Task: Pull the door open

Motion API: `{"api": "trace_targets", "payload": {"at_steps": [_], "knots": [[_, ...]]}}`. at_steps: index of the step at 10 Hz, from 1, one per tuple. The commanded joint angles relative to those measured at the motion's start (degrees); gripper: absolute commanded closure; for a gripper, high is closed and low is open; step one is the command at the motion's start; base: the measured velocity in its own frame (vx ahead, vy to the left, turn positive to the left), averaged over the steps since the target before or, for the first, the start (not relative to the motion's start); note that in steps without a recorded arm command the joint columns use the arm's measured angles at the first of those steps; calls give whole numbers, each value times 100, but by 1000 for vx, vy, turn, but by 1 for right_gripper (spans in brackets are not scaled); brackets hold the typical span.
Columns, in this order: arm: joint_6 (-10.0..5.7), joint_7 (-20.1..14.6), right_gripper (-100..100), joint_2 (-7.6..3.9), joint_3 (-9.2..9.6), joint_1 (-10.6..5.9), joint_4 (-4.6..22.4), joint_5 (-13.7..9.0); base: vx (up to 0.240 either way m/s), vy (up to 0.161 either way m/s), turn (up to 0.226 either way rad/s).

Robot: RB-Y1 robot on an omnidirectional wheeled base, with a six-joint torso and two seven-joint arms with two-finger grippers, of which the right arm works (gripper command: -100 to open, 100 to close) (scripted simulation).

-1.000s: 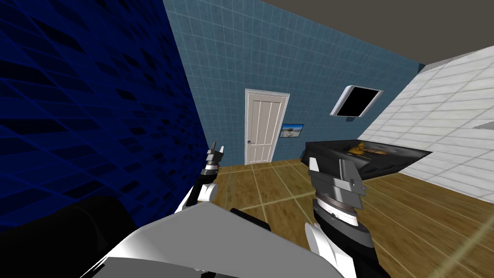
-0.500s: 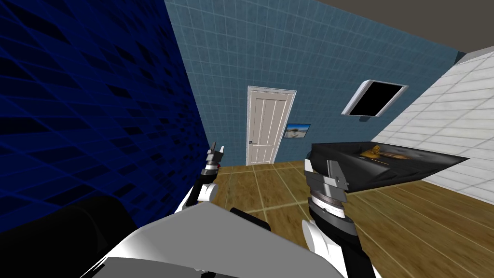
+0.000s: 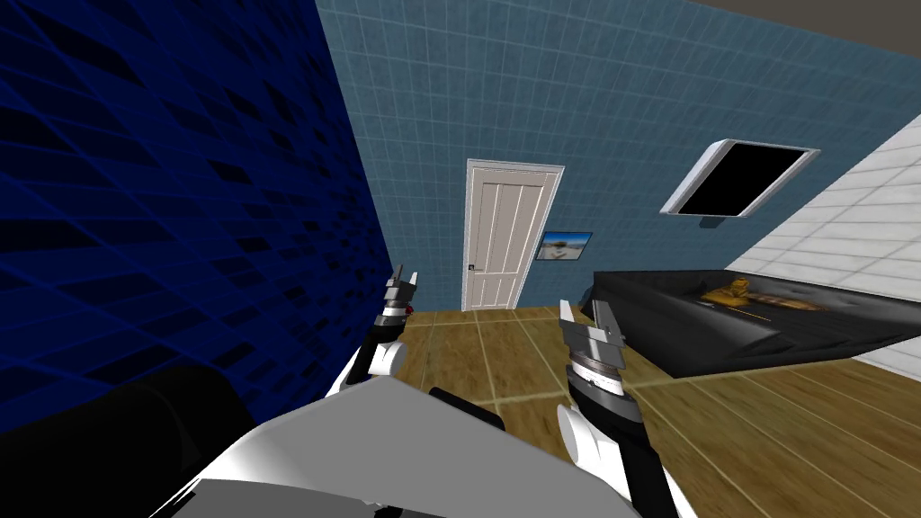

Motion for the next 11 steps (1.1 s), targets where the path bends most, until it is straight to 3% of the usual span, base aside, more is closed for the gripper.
{"api": "trace_targets", "payload": {"at_steps": [1, 11], "knots": [[-57, 21, -100, -17, 12, -63, 239, -27, 84, 16, 79], [-211, 127, -100, -181, -5, -621, 1870, -286, 100, 17, 107]]}}
